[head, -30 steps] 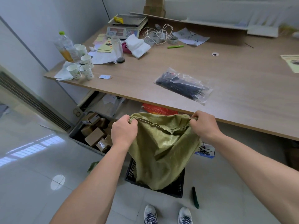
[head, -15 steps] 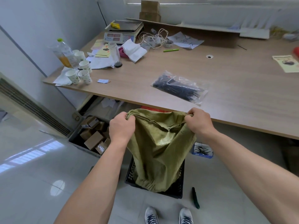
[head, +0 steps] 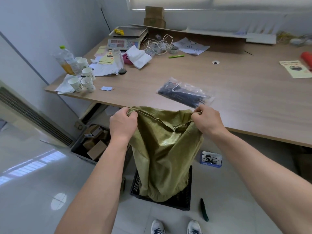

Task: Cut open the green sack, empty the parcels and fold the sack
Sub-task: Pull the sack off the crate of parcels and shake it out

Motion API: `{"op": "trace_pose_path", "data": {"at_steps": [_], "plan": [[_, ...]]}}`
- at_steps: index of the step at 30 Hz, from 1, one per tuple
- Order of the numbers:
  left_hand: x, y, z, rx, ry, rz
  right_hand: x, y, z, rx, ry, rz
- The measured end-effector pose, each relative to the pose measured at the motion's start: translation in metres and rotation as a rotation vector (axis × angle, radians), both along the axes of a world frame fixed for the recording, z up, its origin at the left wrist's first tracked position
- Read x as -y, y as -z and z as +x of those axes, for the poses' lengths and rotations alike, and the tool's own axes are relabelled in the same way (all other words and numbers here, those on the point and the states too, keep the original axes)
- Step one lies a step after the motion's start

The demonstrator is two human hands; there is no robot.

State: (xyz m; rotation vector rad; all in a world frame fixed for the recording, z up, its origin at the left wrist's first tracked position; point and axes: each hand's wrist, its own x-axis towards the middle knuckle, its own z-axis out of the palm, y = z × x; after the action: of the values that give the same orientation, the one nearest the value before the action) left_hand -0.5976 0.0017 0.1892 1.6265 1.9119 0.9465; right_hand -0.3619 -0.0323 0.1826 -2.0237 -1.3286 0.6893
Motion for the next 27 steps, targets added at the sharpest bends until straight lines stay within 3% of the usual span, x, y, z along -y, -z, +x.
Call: {"op": "trace_pose_path", "data": {"at_steps": [5,10,21,25,27], "plan": [[0.003,-0.024,0.003,0.052,-0.059,0.184,-0.002,-0.025,-0.002,-0.078,0.038,0.155],[0.009,-0.028,0.006,0.037,-0.02,0.145,-0.004,-0.026,-0.012,-0.062,-0.008,0.08],[0.015,-0.051,0.007,0.157,-0.006,0.288,-0.006,-0.05,-0.014,-0.18,0.003,0.228],[0.014,-0.044,0.01,0.183,-0.043,0.202,-0.009,-0.051,-0.015,-0.206,0.004,0.228],[0.019,-0.048,0.012,0.207,-0.044,0.263,-0.006,-0.052,-0.015,-0.205,-0.016,0.234]]}}
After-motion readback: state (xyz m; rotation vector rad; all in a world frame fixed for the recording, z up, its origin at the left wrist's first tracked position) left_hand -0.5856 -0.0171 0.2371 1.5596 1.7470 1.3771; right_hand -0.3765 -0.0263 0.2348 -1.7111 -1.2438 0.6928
